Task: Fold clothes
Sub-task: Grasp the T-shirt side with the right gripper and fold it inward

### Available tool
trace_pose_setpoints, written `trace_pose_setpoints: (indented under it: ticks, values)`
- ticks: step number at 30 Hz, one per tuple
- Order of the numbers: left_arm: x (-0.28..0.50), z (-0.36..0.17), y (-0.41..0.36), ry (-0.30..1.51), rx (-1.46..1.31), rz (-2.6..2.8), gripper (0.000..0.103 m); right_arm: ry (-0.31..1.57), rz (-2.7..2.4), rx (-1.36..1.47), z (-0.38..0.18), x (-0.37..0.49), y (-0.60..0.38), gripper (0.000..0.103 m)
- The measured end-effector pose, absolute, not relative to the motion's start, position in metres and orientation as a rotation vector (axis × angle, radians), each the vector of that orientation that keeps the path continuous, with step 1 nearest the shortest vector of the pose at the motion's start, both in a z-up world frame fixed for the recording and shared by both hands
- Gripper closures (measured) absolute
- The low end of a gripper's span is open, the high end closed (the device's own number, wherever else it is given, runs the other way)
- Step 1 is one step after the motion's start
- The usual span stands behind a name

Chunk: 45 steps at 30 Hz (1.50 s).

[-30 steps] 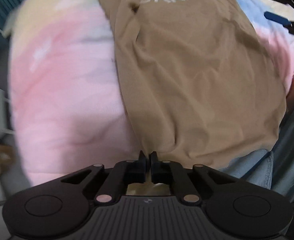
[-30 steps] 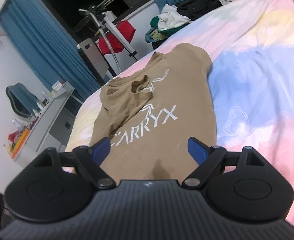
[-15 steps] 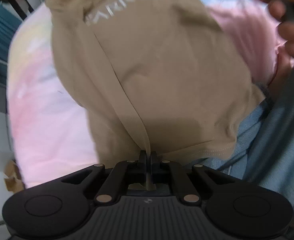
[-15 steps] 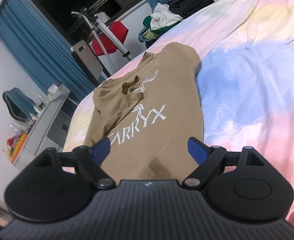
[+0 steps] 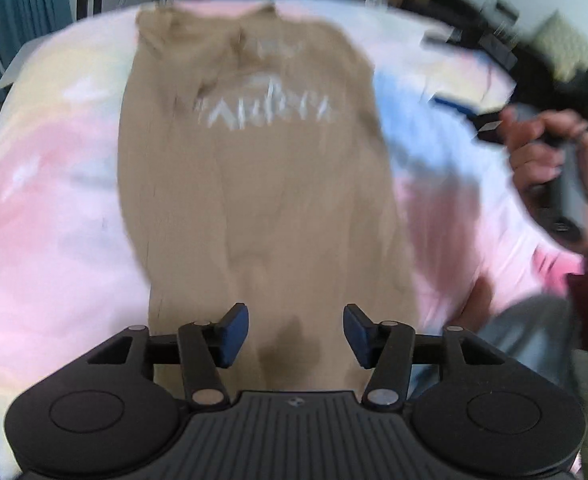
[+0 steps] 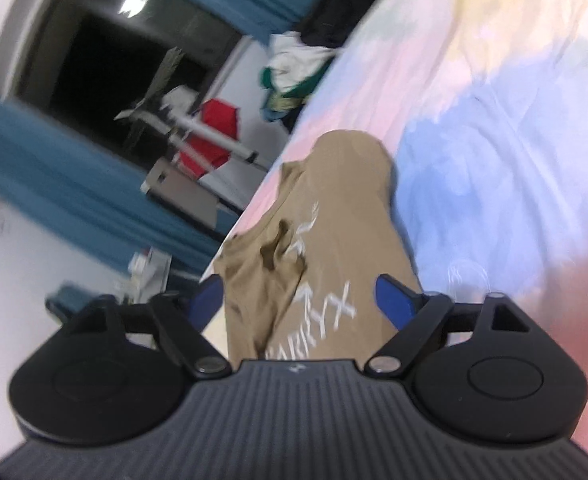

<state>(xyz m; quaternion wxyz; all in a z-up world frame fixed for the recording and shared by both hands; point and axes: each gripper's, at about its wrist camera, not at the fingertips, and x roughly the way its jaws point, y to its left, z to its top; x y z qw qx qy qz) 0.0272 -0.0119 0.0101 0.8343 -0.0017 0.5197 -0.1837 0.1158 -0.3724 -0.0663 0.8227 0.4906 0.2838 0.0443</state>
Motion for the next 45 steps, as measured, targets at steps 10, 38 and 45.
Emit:
trace_pose_setpoints:
  ticks: [10,38,45]
  values:
    - [0.143,0.004,-0.004,0.863,-0.094,-0.293,0.043,0.671,-0.049,1.178,-0.130,0.242,-0.412,0.032]
    - [0.186,-0.084,0.069,0.756,-0.292,-0.191,0.045,0.609,0.279,-0.034,-0.142,0.272,-0.210,0.080]
    - [0.179,-0.079,0.070,0.749,-0.291,-0.199,0.045,0.526,0.331,0.543,-0.115,0.257,-0.283,0.050]
